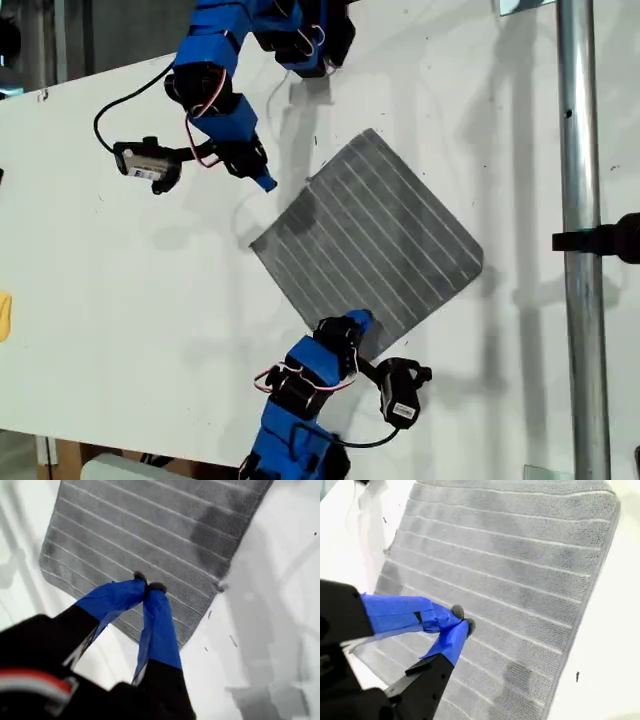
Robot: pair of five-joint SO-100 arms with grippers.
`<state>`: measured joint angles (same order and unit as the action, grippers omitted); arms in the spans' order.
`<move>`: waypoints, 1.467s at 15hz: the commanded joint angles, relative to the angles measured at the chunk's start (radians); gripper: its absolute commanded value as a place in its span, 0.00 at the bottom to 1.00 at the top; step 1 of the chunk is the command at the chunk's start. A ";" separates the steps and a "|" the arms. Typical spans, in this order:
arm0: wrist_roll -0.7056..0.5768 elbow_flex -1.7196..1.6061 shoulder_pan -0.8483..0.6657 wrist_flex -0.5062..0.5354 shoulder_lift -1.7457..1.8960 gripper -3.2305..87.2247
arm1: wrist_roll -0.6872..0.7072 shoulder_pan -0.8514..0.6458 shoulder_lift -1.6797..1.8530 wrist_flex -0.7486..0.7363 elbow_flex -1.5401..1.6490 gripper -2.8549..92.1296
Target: Grasp corners of a towel and fold twice.
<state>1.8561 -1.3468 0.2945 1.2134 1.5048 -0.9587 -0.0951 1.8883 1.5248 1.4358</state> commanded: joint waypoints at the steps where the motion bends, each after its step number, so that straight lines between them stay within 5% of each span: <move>1: 0.011 0.081 0.021 0.006 -0.005 0.00 | 0.011 0.025 -0.011 -0.003 -0.066 0.03; 16: 0.132 0.213 0.077 -0.233 -0.488 0.00 | 0.048 -0.063 -0.531 -0.462 0.164 0.03; 22: 0.187 0.179 0.066 -0.425 -0.686 0.00 | 0.005 -0.057 -0.756 -0.419 0.038 0.03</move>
<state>2.0310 -1.1674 0.3605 0.8191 0.8345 -0.9388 -0.1565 1.1490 1.1014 1.5202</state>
